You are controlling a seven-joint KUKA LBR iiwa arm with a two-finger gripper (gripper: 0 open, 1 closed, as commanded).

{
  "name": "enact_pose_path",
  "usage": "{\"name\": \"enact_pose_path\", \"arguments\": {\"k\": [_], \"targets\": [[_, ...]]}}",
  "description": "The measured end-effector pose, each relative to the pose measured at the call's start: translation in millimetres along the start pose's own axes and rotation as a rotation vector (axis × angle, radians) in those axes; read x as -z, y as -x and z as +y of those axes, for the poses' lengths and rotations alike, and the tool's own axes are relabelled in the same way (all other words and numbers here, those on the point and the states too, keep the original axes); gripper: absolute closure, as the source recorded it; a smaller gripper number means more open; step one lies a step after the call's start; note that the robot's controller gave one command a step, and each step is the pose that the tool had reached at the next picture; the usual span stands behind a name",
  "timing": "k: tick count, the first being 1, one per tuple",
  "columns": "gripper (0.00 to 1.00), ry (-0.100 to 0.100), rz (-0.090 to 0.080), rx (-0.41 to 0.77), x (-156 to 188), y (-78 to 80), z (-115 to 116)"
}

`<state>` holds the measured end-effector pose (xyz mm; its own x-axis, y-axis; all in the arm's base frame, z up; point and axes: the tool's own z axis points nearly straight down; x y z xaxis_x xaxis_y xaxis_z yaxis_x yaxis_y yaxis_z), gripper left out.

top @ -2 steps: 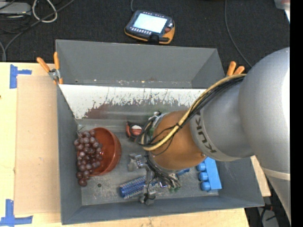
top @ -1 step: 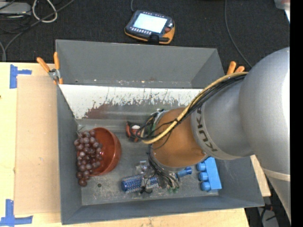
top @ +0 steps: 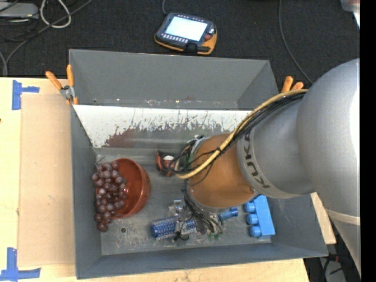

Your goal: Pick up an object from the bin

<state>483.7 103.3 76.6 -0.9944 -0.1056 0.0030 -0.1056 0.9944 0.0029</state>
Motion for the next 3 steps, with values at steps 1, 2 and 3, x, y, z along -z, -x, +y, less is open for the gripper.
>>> {"name": "enact_pose_path", "arguments": {"k": [1, 2, 3], "targets": [[1.00, 0.000, 0.006, -0.001, 25, -1.6, 0], [1.00, -0.001, 0.013, -0.002, 61, -3.5, 0], [1.00, -0.001, 0.009, -0.002, 98, -2.4, 0]]}}
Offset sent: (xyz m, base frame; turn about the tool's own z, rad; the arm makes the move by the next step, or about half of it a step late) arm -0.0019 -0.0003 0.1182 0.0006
